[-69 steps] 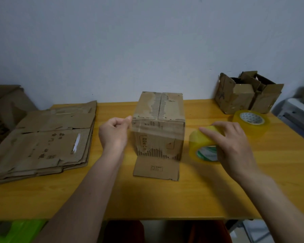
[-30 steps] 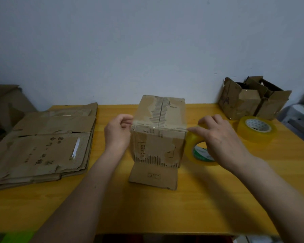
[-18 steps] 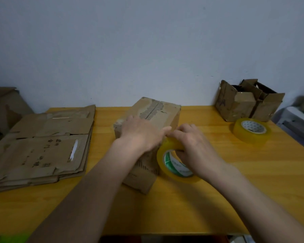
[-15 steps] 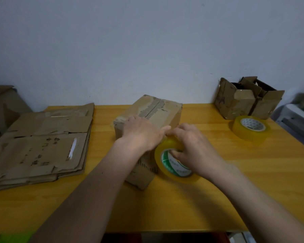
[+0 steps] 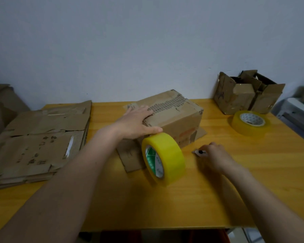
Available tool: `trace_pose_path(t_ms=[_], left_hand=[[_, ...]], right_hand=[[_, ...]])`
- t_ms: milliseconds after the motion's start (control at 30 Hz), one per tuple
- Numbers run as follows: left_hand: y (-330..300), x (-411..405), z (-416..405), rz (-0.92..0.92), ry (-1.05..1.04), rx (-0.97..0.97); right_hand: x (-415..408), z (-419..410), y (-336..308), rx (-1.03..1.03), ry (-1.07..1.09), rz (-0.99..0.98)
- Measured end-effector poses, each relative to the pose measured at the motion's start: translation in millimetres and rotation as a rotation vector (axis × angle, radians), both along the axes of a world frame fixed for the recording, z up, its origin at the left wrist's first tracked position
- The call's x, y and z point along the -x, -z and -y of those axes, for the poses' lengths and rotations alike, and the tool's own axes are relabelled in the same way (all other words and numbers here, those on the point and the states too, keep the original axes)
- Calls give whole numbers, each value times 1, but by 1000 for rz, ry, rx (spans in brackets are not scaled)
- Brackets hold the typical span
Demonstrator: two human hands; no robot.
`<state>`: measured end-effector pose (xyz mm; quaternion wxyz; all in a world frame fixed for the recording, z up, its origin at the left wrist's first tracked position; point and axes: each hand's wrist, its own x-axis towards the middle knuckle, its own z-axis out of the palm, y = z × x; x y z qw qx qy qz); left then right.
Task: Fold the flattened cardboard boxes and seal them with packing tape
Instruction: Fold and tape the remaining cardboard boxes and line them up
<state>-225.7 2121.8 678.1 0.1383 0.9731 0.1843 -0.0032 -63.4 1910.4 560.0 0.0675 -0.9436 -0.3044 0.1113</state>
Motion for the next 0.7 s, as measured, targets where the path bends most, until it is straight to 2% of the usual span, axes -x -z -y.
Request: trace_pose_path(t_ms=[167,300,400,467,533,567,633,700], left_hand=[[-4,-5,-8,-10,63,92],[-13,-12,-11,-84,117,75],[-15,-16,-13,-79,142,43],[-12,-15,-16,-33,88,80],[-8,-14,-18,30,43,127],[-5,-14,-18,53,27,136],[0,-14,-16,124,5,111],[5,-9,-15,245,-24,127]], right_hand=[[-1,6,10,-200,17,9],[6,11,1,-307,-29,-248],[16,22,-17,-304,-186,-442],[35,25,-44,-566,-309,-557],[55,16,-75,-925,-353,-520],[63,6,-89,-1013,-384,-442],[74,-21,-104,-1019,-448,-330],[77,-47,-105,-954,-434,-327]])
